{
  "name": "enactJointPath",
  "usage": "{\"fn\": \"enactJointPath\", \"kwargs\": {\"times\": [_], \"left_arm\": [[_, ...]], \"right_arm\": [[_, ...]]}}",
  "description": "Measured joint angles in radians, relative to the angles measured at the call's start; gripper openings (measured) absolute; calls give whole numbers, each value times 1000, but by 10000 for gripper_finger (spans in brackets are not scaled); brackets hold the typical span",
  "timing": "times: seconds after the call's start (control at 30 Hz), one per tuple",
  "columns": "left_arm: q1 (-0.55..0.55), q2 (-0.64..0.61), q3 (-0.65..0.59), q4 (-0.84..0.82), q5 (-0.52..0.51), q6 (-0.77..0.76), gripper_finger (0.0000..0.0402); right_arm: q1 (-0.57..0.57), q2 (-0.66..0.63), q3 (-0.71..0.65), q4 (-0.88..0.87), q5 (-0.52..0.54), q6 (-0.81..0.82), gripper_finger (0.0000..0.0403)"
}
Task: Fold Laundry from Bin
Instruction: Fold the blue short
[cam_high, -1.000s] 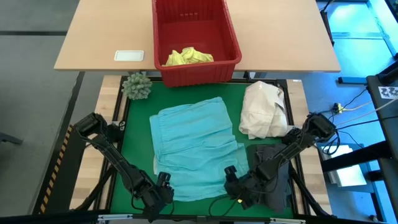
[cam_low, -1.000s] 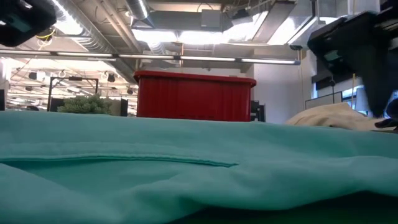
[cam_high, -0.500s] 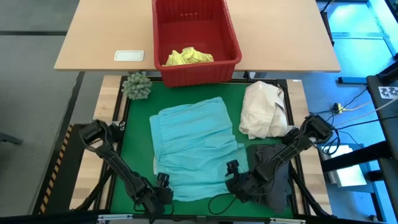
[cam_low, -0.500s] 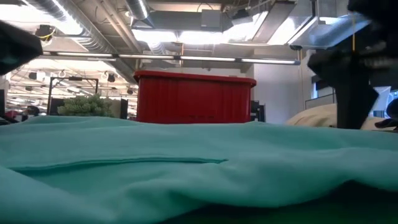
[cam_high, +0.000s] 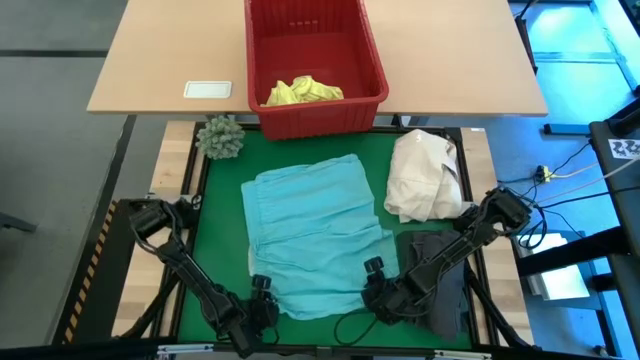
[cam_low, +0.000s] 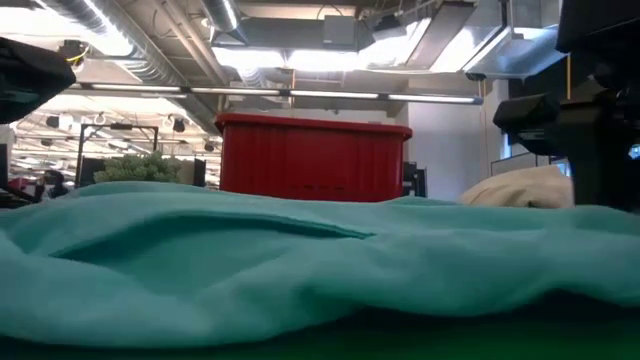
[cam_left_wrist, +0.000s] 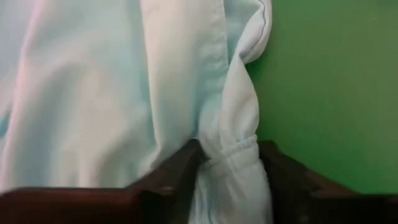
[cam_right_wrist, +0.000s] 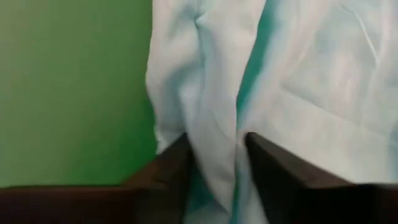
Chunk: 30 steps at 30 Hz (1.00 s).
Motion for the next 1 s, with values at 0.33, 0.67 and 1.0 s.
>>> {"fn": "enactJointPath", "kwargs": {"times": [0.33,0.67,1.0], "left_arm": [[-37,-14,133,-67,170,59,13],[-73,-16,468,-319,228,82,8],[-156,-221,469,-461,-61,2,8]], "right_arm": [[-1,5,179,-191,-44,-5,21],[16,-5,427,-429,-135,-128,4],[-86,-167,468,-434,-11,-246,2]]}}
